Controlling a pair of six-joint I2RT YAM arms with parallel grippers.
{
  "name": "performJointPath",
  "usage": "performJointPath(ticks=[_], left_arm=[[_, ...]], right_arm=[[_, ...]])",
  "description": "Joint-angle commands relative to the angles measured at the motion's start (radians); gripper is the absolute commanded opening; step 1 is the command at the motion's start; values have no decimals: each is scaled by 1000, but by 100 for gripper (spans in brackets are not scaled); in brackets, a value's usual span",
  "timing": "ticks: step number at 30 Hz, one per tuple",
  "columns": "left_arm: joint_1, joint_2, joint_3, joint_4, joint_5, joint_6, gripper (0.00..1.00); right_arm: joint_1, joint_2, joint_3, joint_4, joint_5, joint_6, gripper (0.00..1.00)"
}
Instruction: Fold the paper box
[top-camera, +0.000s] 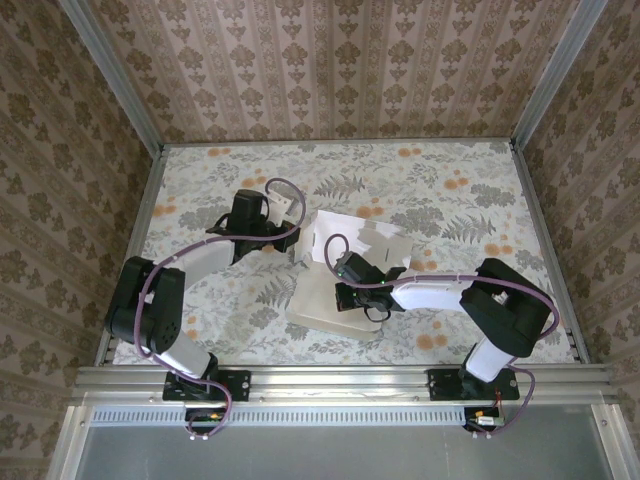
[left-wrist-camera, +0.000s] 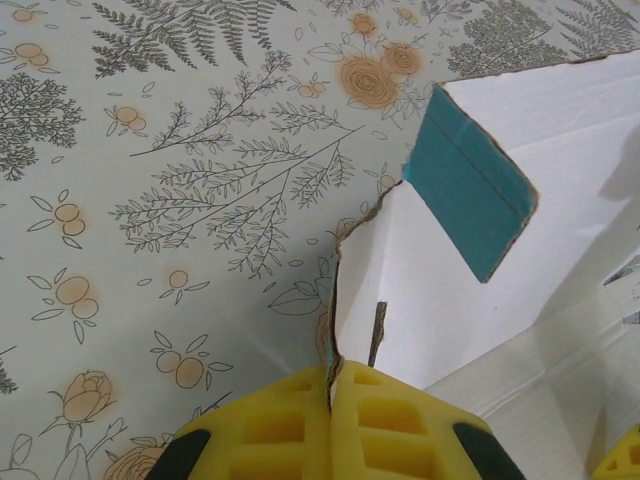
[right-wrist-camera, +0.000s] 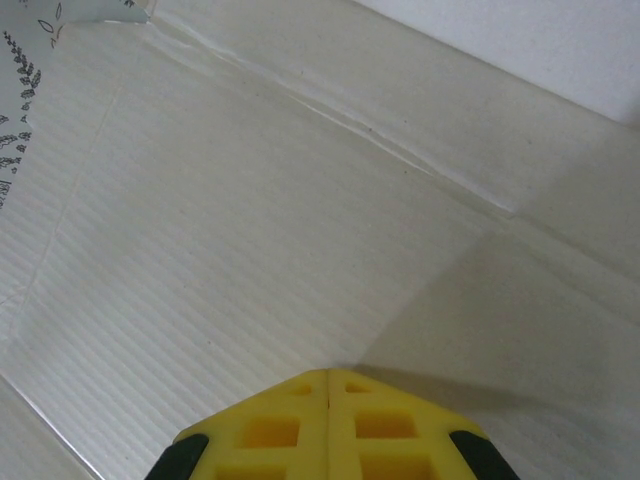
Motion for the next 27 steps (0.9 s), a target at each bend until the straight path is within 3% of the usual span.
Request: performJointPath(ticks=[1,15,27], left_arm=[[-17,-16,-11,-58,-9,10,0],[-36,-52,-14,-181,-14,-10,0],[-103,-74,-82,-116,-23,-63,0]], right_arm=[[4,20,2,-41,25,8,0],[5,48,6,-25,17,16,0],[17,55,5,-12,18,27,0]])
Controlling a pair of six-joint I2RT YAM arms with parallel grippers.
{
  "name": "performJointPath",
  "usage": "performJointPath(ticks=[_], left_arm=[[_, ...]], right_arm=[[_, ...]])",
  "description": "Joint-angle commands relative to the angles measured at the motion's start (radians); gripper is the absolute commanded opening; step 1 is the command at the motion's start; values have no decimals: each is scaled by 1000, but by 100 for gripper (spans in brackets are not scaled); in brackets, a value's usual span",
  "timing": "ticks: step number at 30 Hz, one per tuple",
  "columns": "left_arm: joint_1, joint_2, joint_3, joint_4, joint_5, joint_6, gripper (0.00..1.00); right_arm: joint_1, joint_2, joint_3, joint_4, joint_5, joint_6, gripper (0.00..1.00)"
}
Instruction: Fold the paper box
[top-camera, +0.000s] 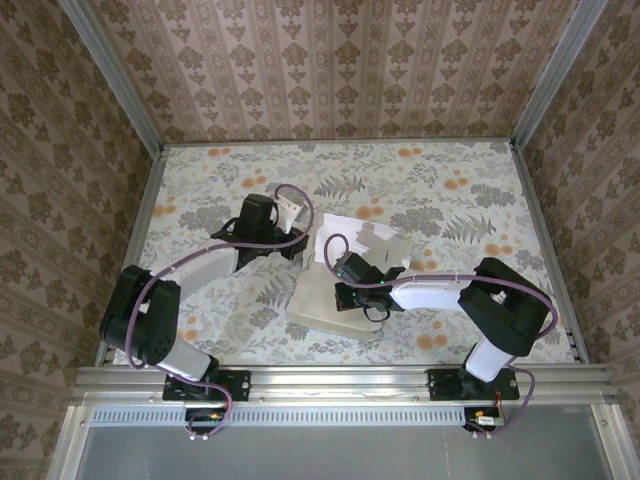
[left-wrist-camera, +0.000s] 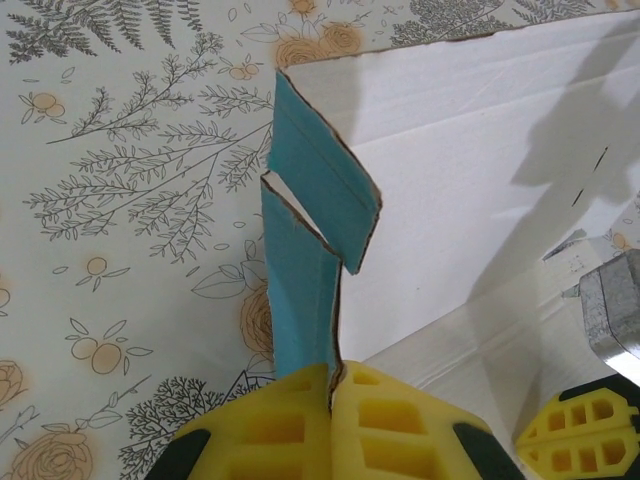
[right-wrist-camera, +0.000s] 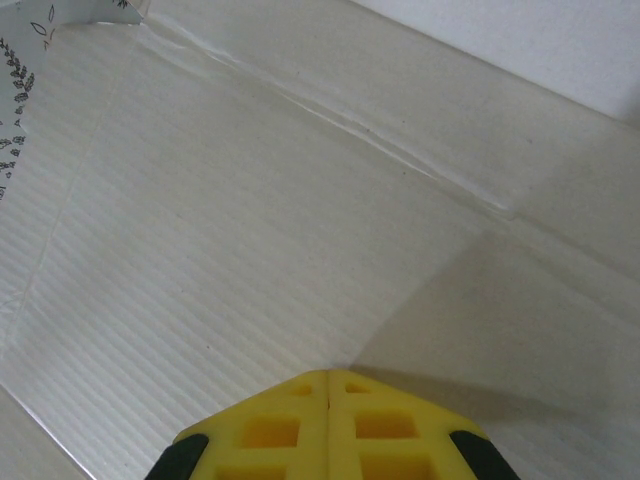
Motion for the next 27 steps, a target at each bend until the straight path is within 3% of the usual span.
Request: performJointPath(ticks=[1,27], left_arm=[[-12,-11,-67,-52,10,-33,0],[-40,-121,-245,137,-55,-120,0]], right_arm=[[12,43,3,-15,17,18,0],[40,52,-1,32,44,26,0]])
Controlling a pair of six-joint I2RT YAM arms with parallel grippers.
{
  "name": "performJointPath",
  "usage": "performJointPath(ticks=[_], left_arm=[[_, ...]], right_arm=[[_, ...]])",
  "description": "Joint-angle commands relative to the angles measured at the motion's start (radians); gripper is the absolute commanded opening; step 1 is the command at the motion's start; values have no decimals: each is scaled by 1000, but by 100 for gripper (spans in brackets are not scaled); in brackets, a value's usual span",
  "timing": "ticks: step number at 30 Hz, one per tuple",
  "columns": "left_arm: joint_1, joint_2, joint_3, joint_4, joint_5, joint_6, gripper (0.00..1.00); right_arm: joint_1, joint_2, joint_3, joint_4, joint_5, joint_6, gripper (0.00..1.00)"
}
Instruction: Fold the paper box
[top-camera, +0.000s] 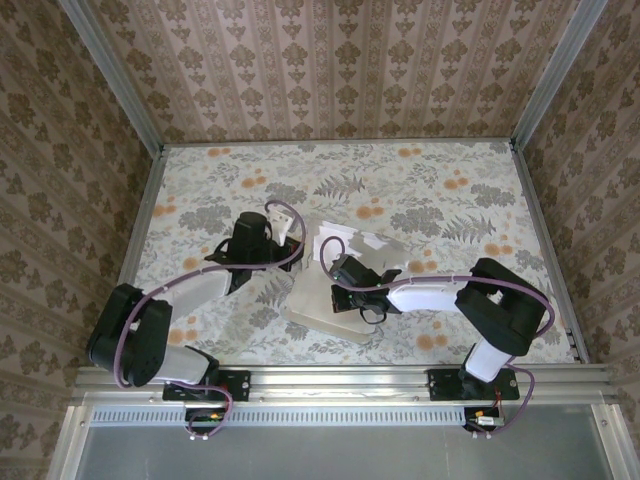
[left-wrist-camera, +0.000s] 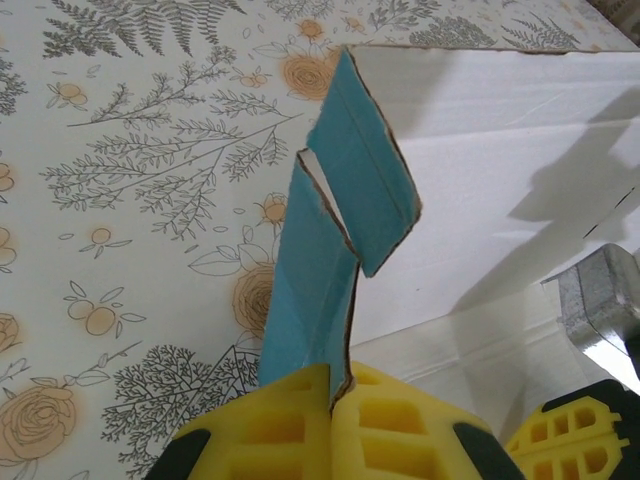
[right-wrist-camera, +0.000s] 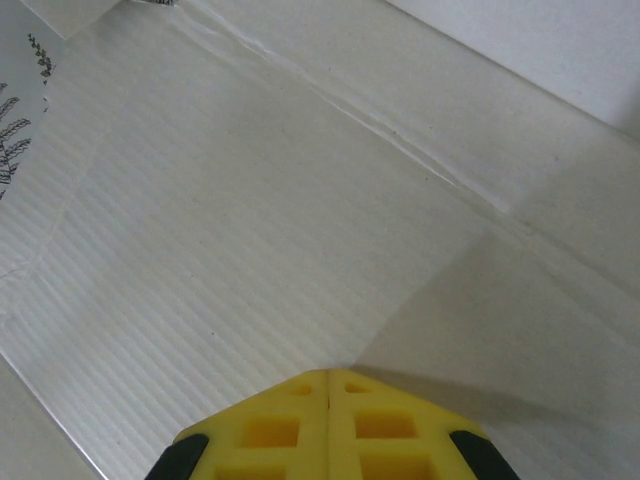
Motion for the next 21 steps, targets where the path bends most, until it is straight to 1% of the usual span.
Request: performJointPath(ticks=[1,7,12,21], left_arm=[[-17,-1,-47,-70,-5,-23,0],[-26,-9,-71,-68,-21,-23,0],[-26,-12,-78,-101,-52,11,0],[-26,-4,-106,-91,-62,13,0]], right_arm=[[8,38,-9,3,18,18,0],[12,36,-1,0,20,16,0],[15,32,5,-11,30,8,0],[20,14,9,-24,43,-1,0]])
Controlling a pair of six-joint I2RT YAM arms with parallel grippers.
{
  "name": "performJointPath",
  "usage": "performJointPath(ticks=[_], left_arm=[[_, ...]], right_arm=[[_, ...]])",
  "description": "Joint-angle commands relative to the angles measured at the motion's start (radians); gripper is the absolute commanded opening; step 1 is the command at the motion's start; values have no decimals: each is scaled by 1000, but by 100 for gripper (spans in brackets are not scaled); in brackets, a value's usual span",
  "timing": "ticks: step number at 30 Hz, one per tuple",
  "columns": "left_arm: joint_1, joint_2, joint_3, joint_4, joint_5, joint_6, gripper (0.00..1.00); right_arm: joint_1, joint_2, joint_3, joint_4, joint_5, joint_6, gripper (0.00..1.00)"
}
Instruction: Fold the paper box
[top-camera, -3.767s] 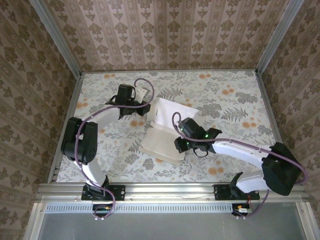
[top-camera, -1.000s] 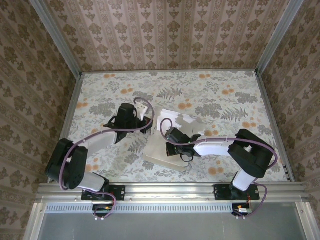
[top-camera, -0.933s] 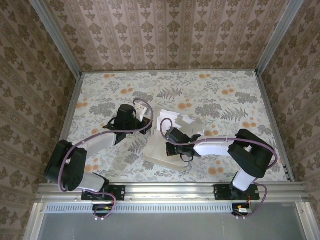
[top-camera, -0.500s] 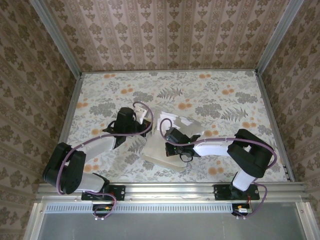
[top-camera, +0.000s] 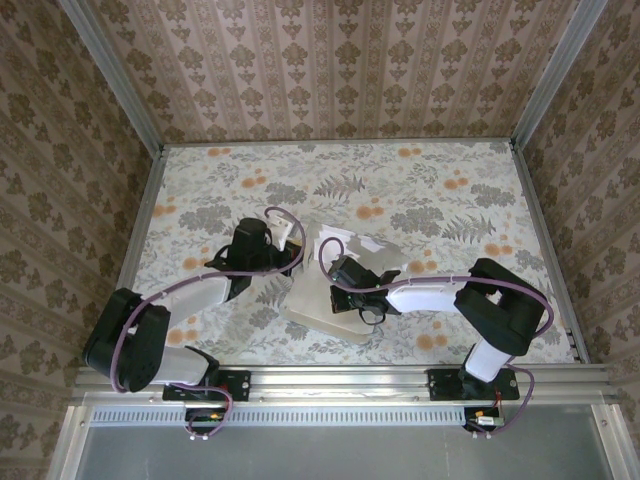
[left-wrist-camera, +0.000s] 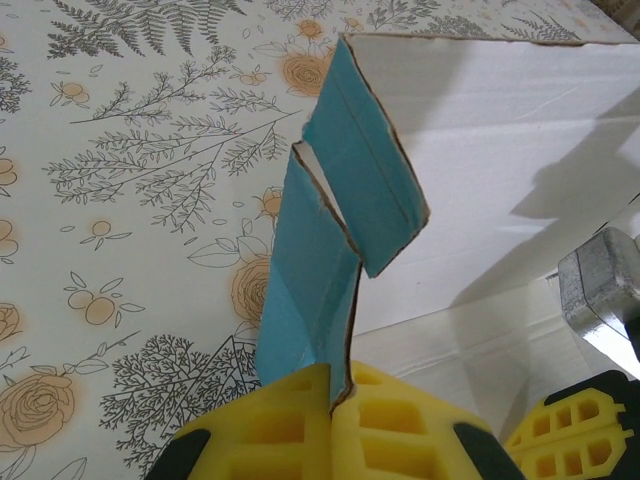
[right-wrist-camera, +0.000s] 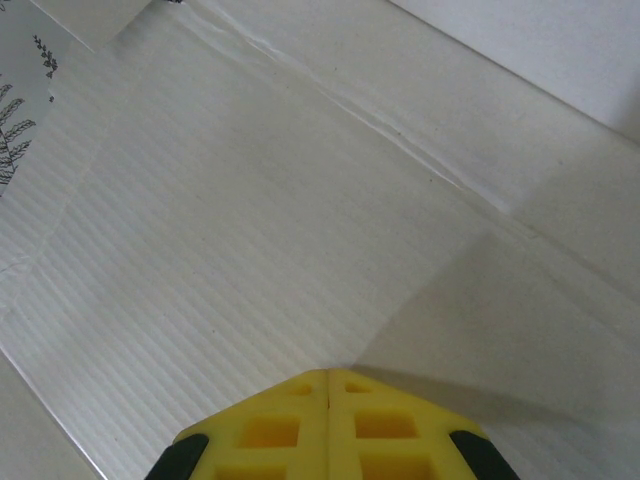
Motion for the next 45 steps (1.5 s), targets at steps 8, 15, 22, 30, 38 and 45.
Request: performJointPath(ticks=[8,15,22,30,38,45], left_arm=[[-12,7,-55,-145,-40,27,0],[-24,-6,-55,-139,-46,37,0],[-52,-19,-68,-125,-69,42,0],[-56,-20,-66,-130,-67,64,0],[-54,-6,-26,-171,-74,94,0],[-51,-4,4,-206,-91,109,0]], right_arm=[[11,-55,10,-34,27,-33,0],[12,-125,37,-45,-25,-70,0],[-13,-250,150,-171,-84,-159,0],[-185,-352,298,-318,-230,-261,8],[-349,-170,468,-346,-416,-364,19],[-368,-21,536,-291,-454,-366,20]])
